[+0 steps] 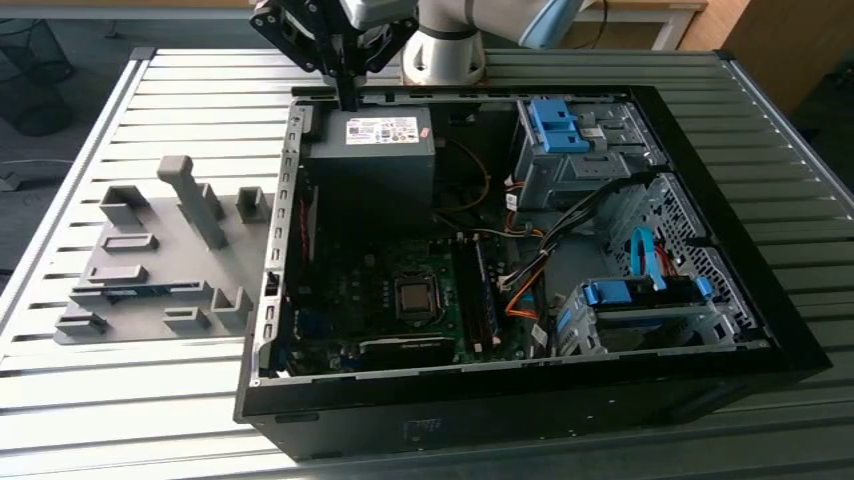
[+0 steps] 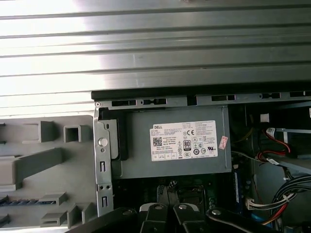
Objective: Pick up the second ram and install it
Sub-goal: 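Reach for the second ram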
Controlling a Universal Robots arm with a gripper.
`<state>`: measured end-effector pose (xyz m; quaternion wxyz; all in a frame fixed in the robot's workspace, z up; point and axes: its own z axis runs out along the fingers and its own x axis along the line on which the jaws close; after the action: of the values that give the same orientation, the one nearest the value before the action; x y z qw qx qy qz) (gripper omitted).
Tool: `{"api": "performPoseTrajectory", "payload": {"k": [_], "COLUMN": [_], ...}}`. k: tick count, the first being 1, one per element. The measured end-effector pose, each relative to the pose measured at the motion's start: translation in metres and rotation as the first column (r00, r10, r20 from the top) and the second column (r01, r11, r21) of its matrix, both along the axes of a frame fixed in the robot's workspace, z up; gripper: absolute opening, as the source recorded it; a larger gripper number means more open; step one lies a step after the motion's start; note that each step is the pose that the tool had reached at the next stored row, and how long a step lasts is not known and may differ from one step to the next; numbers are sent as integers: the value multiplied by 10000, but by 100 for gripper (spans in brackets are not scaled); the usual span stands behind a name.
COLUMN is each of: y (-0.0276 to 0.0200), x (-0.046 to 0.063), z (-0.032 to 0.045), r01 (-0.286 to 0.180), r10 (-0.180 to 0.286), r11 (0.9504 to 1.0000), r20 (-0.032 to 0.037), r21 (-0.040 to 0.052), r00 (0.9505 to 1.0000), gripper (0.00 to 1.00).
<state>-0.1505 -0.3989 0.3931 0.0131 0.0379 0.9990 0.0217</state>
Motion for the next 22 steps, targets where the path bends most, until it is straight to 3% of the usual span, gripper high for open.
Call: {"api": "performPoseTrajectory", "payload": {"k": [22], "y": [0], "x": [-119], "z": [-3], "r01": [0], "r10": [0], "r11": [10000], "r20": [0], "r21": [0], "r00": [10000], "gripper": [11]}}
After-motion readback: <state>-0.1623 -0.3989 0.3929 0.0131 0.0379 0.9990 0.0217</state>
